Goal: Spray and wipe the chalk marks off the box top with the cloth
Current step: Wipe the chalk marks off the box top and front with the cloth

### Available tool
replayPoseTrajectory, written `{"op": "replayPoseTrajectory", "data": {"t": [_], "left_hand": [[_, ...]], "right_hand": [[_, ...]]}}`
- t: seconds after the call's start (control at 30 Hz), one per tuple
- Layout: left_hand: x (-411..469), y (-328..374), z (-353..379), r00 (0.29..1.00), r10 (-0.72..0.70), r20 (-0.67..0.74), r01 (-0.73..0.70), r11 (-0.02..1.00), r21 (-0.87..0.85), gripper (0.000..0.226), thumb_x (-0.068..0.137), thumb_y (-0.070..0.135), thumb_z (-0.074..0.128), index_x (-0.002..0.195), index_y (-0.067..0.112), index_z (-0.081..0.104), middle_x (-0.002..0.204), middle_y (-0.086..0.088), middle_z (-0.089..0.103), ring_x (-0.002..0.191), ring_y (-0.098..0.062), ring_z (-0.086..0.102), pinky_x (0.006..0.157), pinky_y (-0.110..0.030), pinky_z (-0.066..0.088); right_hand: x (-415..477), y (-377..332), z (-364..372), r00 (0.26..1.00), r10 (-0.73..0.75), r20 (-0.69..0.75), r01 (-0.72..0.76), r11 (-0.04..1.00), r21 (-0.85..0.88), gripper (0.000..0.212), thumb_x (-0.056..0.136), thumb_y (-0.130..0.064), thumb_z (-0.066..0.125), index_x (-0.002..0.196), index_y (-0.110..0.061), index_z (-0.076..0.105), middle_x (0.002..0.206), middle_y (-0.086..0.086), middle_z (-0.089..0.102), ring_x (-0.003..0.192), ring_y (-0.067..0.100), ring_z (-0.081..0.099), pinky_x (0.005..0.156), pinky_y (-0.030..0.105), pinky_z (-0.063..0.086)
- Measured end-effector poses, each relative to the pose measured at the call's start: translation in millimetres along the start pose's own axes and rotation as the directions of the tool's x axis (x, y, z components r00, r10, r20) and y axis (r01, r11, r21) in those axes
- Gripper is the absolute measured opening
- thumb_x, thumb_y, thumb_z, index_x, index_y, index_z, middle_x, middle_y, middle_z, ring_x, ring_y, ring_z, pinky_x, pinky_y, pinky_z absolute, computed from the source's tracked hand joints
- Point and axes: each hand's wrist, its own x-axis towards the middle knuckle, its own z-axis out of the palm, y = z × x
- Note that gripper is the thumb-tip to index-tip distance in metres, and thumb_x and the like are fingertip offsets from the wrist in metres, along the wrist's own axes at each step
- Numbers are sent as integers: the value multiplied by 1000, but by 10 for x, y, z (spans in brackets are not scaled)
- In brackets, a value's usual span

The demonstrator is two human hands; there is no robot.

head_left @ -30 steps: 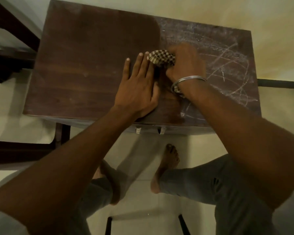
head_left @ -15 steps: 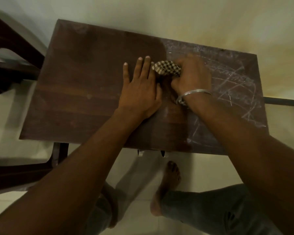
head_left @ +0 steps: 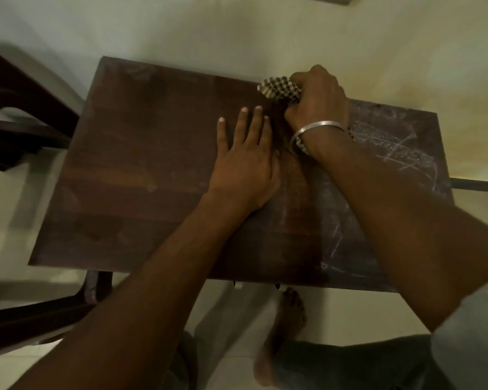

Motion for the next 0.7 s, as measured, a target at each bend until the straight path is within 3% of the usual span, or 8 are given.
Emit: {"op": "replayPoseTrajectory", "data": {"t": [0.1, 0.2, 0.33, 0.53, 0.7], "left_hand": [[38, -4, 9, 1000, 5, -2, -5, 1000, -4, 64, 103, 40, 21, 158, 7, 13, 167, -10, 4, 154, -27, -4, 121, -57, -5], [70, -6, 1, 1000, -4, -7, 4, 1000, 5, 67, 99, 40, 14, 158, 8, 13, 167, -9, 4, 154, -26, -3, 122, -56, -5], [67, 73, 50, 993, -102, -55, 104, 994, 40, 70, 97, 41, 13, 158, 6, 9, 167, -13, 3, 154, -26, -3, 122, -55, -1], [58, -48, 16, 960, -274, -50, 278, 955, 108, 89, 93, 65, 20, 158, 7, 3, 165, -20, -3, 153, -33, -8, 122, -53, -4], [83, -52, -56, 963, -268, -42, 270, 961, 59, 81, 98, 54, 23, 157, 2, 3, 165, -21, -2, 153, -32, -6, 123, -53, -3]], "right_hand": [[154, -102, 25, 1000, 25, -11, -25, 999, -35, 31, 81, -7, 59, 107, -22, 67, 118, 6, 56, 110, 30, 56, 80, 35, 46], [98, -129, 98, 1000, -10, -17, 9, 998, -66, 29, 83, -7, 57, 106, -22, 65, 118, 5, 54, 107, 28, 56, 77, 33, 45], [157, -192, 160, 999, -31, -39, 31, 999, -23, 29, 82, -9, 56, 106, -23, 66, 117, 3, 56, 107, 26, 57, 76, 30, 43], [407, -805, 375, 962, -273, 31, 266, 954, 136, 26, 81, -29, 60, 106, -30, 66, 115, -5, 62, 105, 15, 60, 84, 26, 45], [339, -642, 303, 963, -268, 14, 263, 955, 139, 27, 79, -22, 60, 104, -27, 68, 114, -1, 62, 105, 21, 60, 85, 32, 50]]}}
